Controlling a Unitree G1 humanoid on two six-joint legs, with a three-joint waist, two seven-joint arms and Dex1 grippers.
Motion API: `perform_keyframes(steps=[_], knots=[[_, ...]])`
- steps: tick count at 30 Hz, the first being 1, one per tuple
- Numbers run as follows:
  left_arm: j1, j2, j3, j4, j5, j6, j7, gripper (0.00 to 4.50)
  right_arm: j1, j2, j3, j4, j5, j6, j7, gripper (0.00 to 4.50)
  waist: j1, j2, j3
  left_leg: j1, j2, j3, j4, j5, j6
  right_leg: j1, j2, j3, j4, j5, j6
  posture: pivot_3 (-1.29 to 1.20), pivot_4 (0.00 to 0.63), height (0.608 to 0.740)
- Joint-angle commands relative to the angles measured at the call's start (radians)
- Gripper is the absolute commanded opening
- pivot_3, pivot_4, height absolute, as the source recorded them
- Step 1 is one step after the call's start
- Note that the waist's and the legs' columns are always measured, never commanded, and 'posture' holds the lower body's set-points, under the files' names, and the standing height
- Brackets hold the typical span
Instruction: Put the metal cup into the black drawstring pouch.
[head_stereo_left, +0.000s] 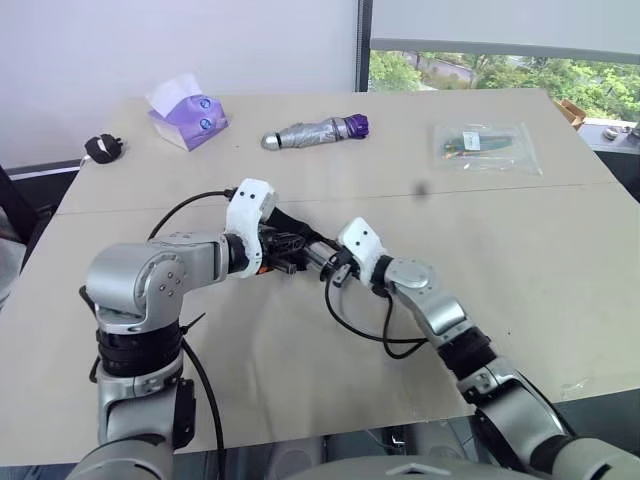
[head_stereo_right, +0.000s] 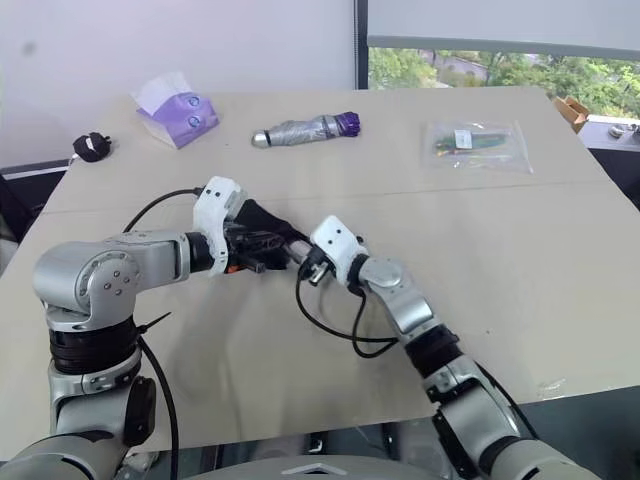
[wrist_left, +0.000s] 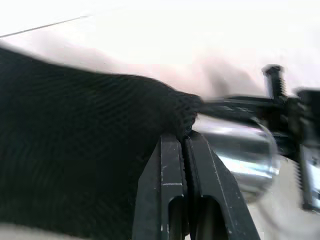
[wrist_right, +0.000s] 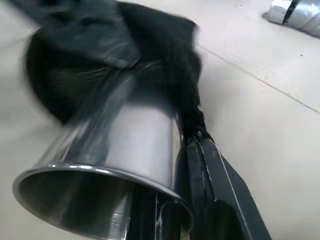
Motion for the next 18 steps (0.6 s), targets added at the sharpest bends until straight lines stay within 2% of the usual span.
perform_keyframes(steps=[1,3,6,8,10,18], knots=[[0.009,0.012,-0.004,-0.068,-0.028,0.017,-0.010,0.00,-0.064,0.080,-0.033,0.077,0.021,-0.033,-0.034,0.01,-0.001,0.000,0.000,0.000,0.000,0.000,0.000,0.000,0.000,0.000,0.000,0.000,0.000,0.000,0.000,0.00,0.150,0.740],[0.013,0.020,-0.007,-0.088,-0.039,0.019,-0.017,0.00,-0.126,0.071,0.060,0.177,-0.118,-0.128,-0.082,0.01,-0.006,0.000,0.000,0.000,0.000,-0.001,-0.001,0.000,0.000,0.000,-0.001,0.000,0.000,0.000,0.000,0.00,0.150,0.740],[0.010,0.020,-0.008,-0.102,-0.046,0.024,-0.020,0.00,-0.187,0.091,0.094,0.284,-0.178,-0.209,-0.111,0.01,-0.015,0.000,0.000,0.000,-0.001,-0.001,-0.001,0.000,0.000,0.000,-0.002,0.000,0.000,0.000,0.000,0.00,0.150,0.740],[0.012,0.011,0.004,-0.120,-0.060,0.045,-0.025,0.00,-0.210,0.197,-0.042,0.314,0.004,-0.132,-0.057,0.01,-0.017,0.000,0.000,0.000,-0.001,-0.001,-0.001,0.000,0.000,0.000,-0.003,0.000,0.000,0.000,0.000,0.00,0.150,0.740],[0.019,-0.001,0.027,-0.132,-0.074,0.067,-0.030,0.00,-0.227,0.249,-0.119,0.338,0.124,-0.100,-0.003,0.01,-0.014,0.000,0.000,-0.001,-0.001,-0.003,-0.001,0.000,-0.001,0.000,-0.004,0.000,0.000,0.000,0.000,0.00,0.150,0.740],[0.067,-0.025,0.147,-0.097,-0.119,0.078,0.000,0.00,-0.238,0.217,-0.064,0.403,0.085,-0.216,0.014,0.01,-0.022,0.001,0.000,-0.001,-0.001,-0.008,-0.003,0.000,-0.001,0.001,-0.009,-0.004,-0.001,0.000,0.000,0.00,0.150,0.740]])
